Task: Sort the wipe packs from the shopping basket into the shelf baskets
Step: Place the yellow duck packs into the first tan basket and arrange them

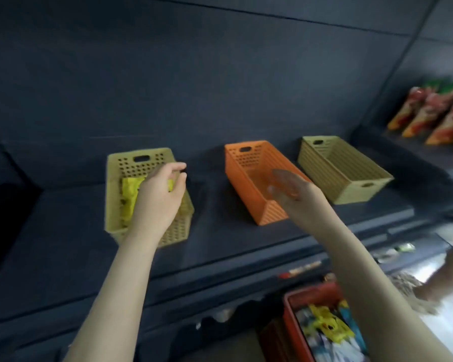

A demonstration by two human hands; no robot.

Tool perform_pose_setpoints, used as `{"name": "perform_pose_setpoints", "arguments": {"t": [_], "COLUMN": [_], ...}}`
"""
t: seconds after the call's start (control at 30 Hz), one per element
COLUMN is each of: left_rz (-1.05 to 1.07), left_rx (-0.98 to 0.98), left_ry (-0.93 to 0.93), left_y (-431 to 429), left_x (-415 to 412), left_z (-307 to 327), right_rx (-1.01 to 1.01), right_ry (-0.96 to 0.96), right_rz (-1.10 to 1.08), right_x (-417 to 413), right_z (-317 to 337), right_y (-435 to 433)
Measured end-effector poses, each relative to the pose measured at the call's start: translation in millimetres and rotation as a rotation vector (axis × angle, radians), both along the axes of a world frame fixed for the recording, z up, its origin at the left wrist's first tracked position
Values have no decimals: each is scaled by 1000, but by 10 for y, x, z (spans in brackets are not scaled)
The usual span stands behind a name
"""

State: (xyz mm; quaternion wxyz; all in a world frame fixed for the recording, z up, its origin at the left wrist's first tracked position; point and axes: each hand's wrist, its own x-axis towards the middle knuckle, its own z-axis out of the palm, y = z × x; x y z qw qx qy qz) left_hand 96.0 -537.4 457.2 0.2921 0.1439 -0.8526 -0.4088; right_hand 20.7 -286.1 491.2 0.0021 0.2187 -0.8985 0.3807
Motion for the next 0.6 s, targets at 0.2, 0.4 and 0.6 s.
{"name": "perform_pose_setpoints", "arguments": {"t": [0.2, 0.4, 0.6], "left_rz": [-309, -376, -228], "left_rx": [167, 316, 635], "left_ry": [-181, -536, -868], "left_y": [1717, 2786, 3398], "left_x": [267, 445, 392], "left_z": [-588, -1576, -2379], "right_rx": [62, 74, 32], "right_ry": [-232, -492, -669], "right_rz": [-272, -536, -665], "right_x": [711, 1130, 991], "right_z": [-670, -1541, -2167], "right_y": [1811, 3025, 3622]}}
